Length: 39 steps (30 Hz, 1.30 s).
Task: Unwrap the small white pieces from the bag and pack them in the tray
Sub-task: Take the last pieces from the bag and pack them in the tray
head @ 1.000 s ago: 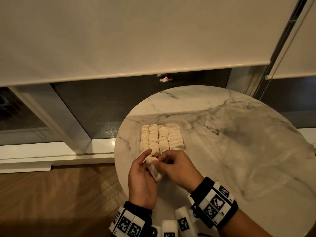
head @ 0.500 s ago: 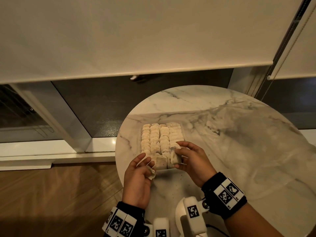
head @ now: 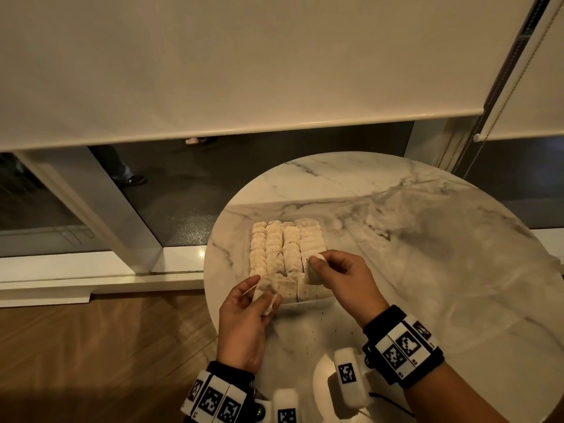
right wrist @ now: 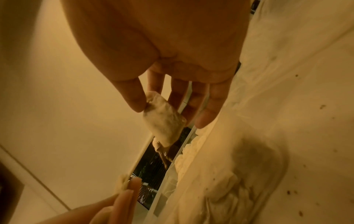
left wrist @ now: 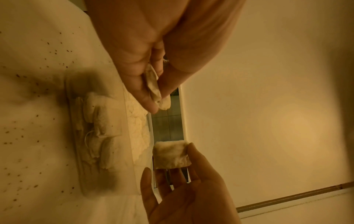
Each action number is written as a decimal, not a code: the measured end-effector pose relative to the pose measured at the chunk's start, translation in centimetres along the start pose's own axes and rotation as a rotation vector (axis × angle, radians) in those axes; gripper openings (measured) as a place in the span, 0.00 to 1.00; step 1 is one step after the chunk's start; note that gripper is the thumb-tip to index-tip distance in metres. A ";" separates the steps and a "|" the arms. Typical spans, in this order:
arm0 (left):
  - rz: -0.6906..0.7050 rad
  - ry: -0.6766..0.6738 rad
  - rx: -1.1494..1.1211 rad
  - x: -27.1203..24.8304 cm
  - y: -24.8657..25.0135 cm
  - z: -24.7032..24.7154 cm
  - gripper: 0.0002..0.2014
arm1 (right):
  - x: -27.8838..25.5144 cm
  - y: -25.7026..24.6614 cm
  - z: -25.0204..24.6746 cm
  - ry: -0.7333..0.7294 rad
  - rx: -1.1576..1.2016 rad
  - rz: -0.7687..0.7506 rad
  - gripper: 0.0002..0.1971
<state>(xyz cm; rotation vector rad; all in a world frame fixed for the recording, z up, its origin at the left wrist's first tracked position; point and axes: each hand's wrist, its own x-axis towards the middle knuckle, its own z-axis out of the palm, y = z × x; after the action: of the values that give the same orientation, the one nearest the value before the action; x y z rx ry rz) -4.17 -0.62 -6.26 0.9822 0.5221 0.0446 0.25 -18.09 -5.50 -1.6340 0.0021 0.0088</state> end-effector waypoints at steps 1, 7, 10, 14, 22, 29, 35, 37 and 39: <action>0.000 0.005 -0.010 0.0 0.0 0.0 0.16 | 0.1 0.1 -0.1 -0.002 -0.043 -0.029 0.08; 0.017 0.016 0.025 0.1 0.0 -0.1 0.13 | 0.8 0.8 -0.7 0.015 -0.207 -0.079 0.02; 0.038 0.007 0.055 0.2 0.0 -0.3 0.11 | 1.1 1.0 -0.9 0.016 -0.208 -0.058 0.05; 0.124 -0.018 0.206 0.7 -0.1 -1.0 0.13 | 1.5 1.1 -1.0 0.009 -0.215 -0.047 0.06; 0.294 -0.081 0.637 1.7 0.7 -1.6 0.15 | 1.7 0.1 -1.5 -0.022 -0.260 -0.086 0.04; 0.411 -0.048 0.950 3.3 1.6 -1.6 0.16 | 2.5 0.0 -1.2 -0.033 -0.366 -0.084 0.07; 0.495 -0.050 1.052 4.0 2.7 -1.3 0.06 | 3.4 0.3 -1.0 -0.033 -0.238 -0.058 0.04; 0.507 -0.079 1.044 4.3 3.1 -1.2 0.07 | 3.5 0.5 -1.0 -0.037 -0.235 -0.067 0.04; 0.526 -0.104 1.063 4.6 3.4 -1.2 0.09 | 3.6 0.7 -1.1 -0.046 -0.248 -0.064 0.05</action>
<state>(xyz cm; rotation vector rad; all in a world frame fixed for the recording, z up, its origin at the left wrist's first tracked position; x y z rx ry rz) 0.04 3.45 -5.91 2.1342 0.1436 0.1984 3.85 -19.23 -6.17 -1.8810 -0.0897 -0.0021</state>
